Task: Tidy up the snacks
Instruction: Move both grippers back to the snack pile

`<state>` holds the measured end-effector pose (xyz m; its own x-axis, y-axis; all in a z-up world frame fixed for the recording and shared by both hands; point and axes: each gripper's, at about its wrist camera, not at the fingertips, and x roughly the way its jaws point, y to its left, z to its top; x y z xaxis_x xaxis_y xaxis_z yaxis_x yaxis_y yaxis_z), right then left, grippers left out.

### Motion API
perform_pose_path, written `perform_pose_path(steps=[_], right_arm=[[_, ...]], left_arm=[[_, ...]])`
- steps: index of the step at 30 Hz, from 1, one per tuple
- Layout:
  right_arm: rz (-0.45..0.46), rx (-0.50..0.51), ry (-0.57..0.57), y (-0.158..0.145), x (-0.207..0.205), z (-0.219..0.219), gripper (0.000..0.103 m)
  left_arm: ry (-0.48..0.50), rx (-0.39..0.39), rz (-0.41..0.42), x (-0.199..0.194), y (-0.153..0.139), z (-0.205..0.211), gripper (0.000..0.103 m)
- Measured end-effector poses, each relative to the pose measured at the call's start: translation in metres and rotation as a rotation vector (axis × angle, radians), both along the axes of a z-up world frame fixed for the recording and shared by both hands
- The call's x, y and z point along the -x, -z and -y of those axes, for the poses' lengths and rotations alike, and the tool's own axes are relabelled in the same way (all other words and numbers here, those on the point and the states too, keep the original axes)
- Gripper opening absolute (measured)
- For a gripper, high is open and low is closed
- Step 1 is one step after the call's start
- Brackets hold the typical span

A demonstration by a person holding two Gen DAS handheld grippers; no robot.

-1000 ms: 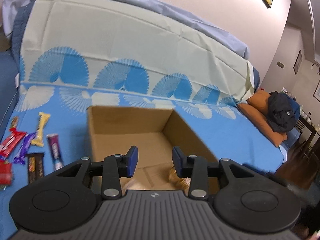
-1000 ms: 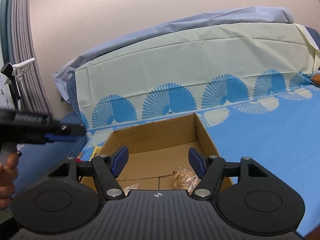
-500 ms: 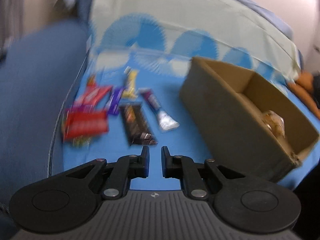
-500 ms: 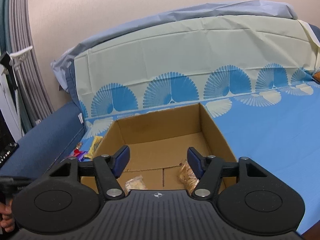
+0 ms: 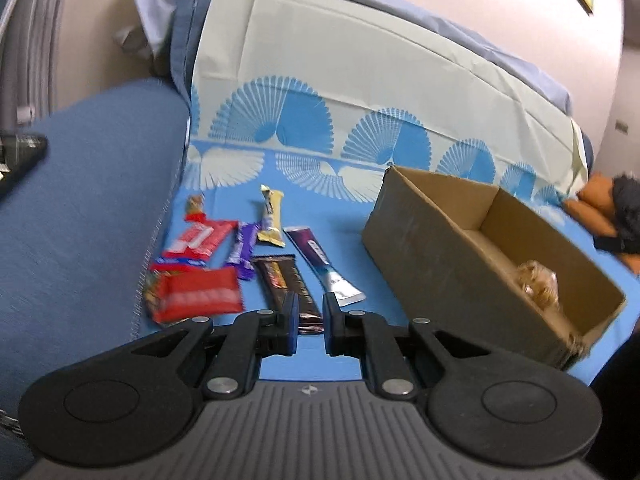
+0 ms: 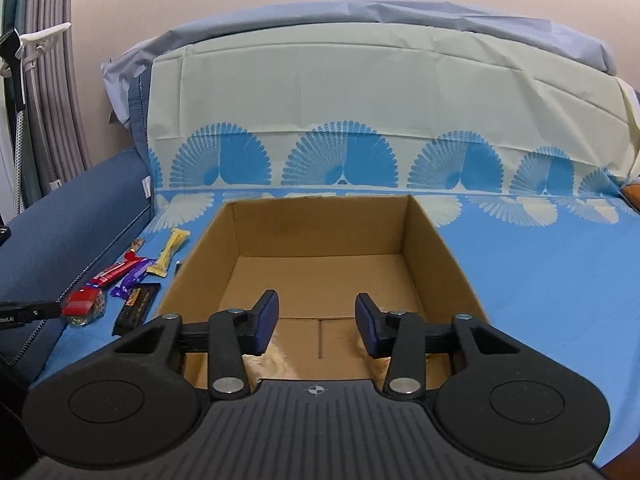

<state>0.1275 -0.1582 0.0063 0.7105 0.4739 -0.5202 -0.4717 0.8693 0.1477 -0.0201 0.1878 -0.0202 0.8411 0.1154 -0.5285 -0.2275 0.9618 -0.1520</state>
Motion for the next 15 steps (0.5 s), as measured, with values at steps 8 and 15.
perform_pose_path(steps=[8,15], right_arm=[[-0.030,-0.052,-0.156,-0.011,0.014,-0.104,0.043],[-0.104,-0.002,-0.263,0.010,0.005,-0.225,0.061]], left_arm=[[-0.121,0.188,-0.056,0.000,0.020,-0.039,0.015],[-0.142,0.191,-0.061,0.005,0.022,-0.044,0.026]])
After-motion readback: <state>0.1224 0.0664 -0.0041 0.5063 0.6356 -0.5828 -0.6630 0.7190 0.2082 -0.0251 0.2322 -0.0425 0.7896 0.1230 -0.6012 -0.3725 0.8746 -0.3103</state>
